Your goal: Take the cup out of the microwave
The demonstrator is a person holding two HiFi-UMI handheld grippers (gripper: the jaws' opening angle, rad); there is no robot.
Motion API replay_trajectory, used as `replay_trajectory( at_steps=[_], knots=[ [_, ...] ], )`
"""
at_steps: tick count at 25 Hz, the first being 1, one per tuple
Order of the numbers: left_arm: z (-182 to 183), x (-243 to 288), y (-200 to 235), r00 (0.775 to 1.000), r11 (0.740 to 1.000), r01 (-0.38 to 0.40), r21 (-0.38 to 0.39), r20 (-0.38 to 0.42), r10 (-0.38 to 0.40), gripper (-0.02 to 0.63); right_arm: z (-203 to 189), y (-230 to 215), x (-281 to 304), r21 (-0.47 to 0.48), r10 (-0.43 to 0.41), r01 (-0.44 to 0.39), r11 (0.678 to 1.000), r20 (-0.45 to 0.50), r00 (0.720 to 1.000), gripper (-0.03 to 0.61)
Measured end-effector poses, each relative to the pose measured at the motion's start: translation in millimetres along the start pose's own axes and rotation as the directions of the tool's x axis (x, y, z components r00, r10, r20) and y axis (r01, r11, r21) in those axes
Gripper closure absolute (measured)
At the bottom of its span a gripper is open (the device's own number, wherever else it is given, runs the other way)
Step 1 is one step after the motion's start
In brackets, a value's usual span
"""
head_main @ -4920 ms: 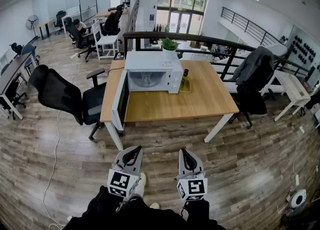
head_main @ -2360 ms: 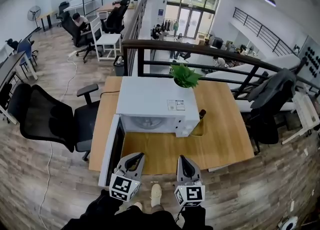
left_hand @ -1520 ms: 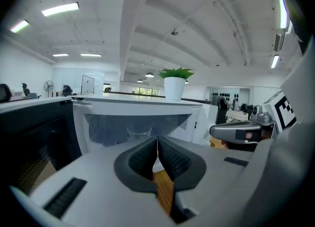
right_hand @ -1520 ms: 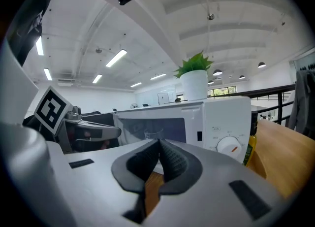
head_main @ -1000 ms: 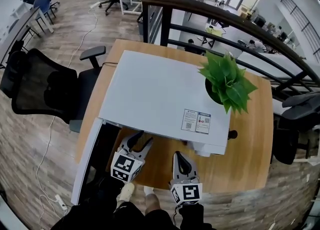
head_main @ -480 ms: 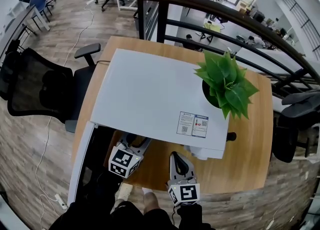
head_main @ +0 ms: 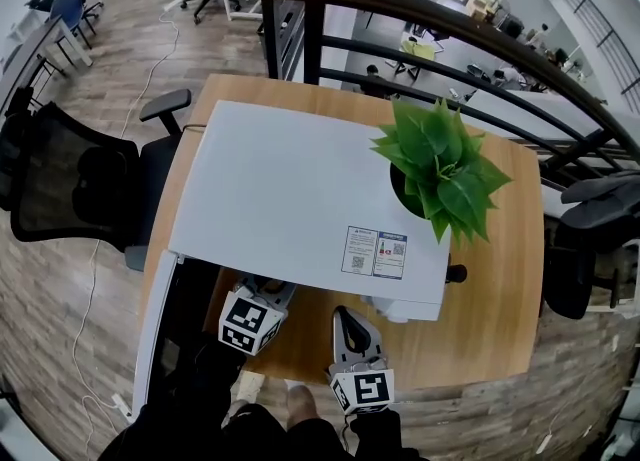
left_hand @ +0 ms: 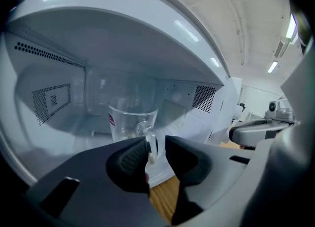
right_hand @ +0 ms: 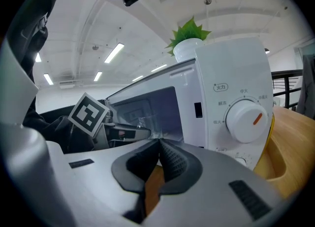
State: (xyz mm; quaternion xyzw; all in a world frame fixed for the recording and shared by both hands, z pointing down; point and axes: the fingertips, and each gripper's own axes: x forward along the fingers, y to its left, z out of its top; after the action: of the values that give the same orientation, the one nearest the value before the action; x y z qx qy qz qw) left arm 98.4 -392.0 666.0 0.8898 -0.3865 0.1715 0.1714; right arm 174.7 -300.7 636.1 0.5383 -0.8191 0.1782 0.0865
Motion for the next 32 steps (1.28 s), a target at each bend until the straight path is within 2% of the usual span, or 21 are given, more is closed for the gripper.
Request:
replay_trajectory(
  at_steps=[10,14,19,32],
  knots=[
    [-3.0,16.3,-3.3,1.000,1.000,0.008,0.008,-0.020,-0.008,0.565,-3.0,-13.0,-2.5,0.018,-0.024,0.024,1.000,0.004,1.000,0.563],
    [-1.0,20.5,-6.9,0.999,0.999,0.037,0.009,-0.017,-0.037,0.574,-3.8,-15.4,-4.8,0.015,-0.030,0.030,0.999,0.001,1.000,0.563],
    [6.1,20.4,-11.5,0.999,0.995,0.042,0.085,0.016,-0.044,0.588,-8.7,-21.0,-9.9,0.037,-0.056,0.056,0.998,0.000,0.998,0.563],
    [7.8,-4.1,-32.5,0.994,0.994,0.091,0.061,0.051,-0.094,0.589,6.9,-12.8,-26.2,0.016,-0.080,0.080,0.997,0.025,0.996,0.563]
  ],
)
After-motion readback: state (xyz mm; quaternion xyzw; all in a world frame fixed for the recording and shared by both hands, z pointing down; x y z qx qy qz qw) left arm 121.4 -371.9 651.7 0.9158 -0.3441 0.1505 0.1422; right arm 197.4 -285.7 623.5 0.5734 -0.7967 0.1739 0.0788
